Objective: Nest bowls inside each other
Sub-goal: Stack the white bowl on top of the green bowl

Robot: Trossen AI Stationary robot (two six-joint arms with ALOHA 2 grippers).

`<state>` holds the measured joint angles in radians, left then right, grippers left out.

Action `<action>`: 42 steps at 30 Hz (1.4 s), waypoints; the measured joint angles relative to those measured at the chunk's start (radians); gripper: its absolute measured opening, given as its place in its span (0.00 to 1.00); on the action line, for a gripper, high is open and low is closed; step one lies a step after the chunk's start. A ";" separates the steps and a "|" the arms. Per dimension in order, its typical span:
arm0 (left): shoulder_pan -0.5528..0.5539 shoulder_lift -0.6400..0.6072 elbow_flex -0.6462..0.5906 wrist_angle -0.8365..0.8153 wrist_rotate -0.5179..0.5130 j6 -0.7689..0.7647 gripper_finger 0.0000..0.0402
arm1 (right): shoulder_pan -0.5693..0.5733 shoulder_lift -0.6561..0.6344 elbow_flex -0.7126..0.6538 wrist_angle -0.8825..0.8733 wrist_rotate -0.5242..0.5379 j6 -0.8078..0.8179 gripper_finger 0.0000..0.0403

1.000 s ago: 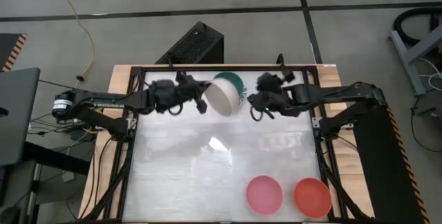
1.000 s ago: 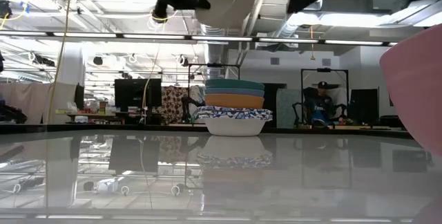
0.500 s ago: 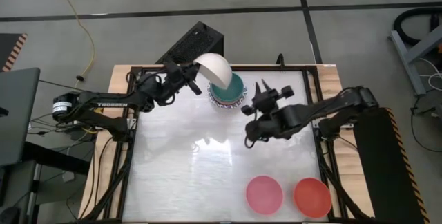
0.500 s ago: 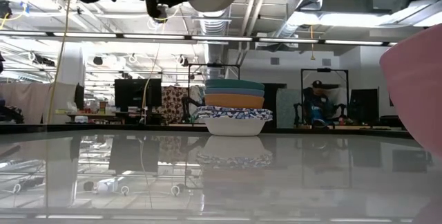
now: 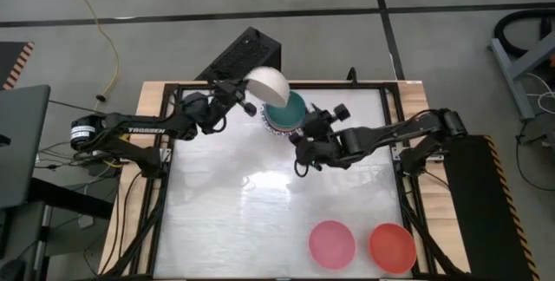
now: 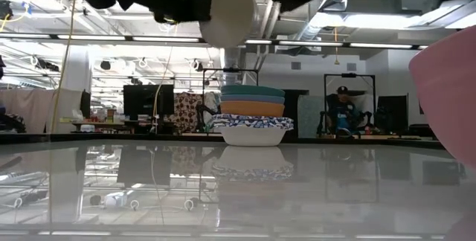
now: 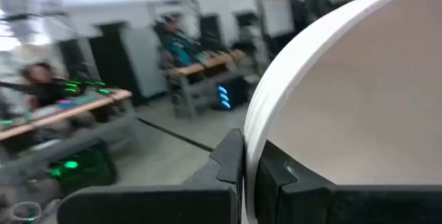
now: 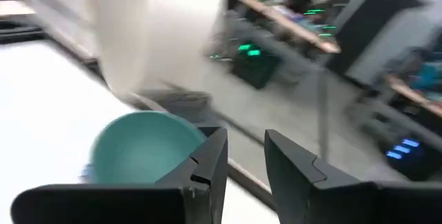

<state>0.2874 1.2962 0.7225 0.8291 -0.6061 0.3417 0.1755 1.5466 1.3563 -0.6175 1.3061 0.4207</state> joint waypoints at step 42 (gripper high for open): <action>0.037 0.016 0.001 0.012 0.020 0.107 0.00 | -0.187 0.116 0.000 0.865 -0.178 -0.952 0.29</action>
<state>0.3241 1.3121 0.7238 0.8410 -0.5862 0.4483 -0.0118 1.6621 1.3563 0.2477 1.1278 -0.5313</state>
